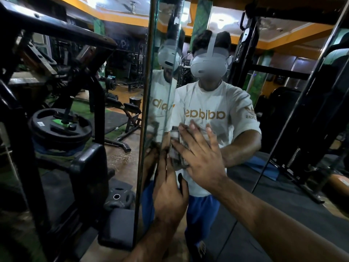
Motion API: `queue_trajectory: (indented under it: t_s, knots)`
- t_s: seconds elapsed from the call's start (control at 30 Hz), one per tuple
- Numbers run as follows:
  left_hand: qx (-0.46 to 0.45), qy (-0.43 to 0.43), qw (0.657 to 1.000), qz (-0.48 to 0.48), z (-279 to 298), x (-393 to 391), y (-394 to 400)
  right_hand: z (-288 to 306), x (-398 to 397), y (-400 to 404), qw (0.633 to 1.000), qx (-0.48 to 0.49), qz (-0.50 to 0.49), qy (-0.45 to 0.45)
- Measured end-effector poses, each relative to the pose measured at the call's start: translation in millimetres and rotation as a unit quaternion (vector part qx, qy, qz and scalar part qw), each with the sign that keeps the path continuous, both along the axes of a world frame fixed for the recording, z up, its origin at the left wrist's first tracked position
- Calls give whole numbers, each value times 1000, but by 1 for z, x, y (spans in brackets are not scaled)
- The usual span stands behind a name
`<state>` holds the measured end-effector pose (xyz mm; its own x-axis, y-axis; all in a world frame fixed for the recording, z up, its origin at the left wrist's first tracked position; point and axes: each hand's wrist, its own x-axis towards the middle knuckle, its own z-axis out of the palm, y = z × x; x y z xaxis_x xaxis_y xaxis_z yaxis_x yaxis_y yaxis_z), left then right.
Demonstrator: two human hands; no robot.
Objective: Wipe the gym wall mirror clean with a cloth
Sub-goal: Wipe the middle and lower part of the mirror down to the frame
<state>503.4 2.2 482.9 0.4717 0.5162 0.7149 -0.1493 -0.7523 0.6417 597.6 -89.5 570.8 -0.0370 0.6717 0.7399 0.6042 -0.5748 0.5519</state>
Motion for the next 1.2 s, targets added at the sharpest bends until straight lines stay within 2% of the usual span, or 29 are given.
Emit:
queue_trajectory:
  t_s: [0.07,0.13,0.3,0.47,0.57,0.67,0.83,0.87,1.0,1.17,1.2]
  knots:
    - [15,-17,1000,-11,9,2,4,-12,5,-14,998,-56,0,-19]
    - [27,-28,999,-22,16,2,6,-11,8,-25,997,-72,-2,-20]
    - [81,-34,994,-67,37,7,5,11,9,-30,997,72,-15,-13]
    - [165,-79,982,-51,46,17,2,-17,14,-63,998,14,-24,-47]
    - [220,-101,969,-56,51,19,0,1,15,-75,995,80,-41,-32]
    - [237,-103,964,-68,62,25,-2,10,13,-81,986,162,-49,-7]
    - [264,-115,950,-122,82,34,-13,-10,11,-103,993,92,-79,0]
    - [269,-112,948,-126,86,36,-15,-4,10,-108,991,102,-85,4]
    - [296,-113,941,-116,93,45,-23,11,7,-114,963,243,-108,51]
    - [326,-129,928,-128,94,54,-36,-20,4,-124,967,208,-132,67]
    - [326,-127,927,-133,96,56,-37,-17,3,-127,962,225,-137,72]
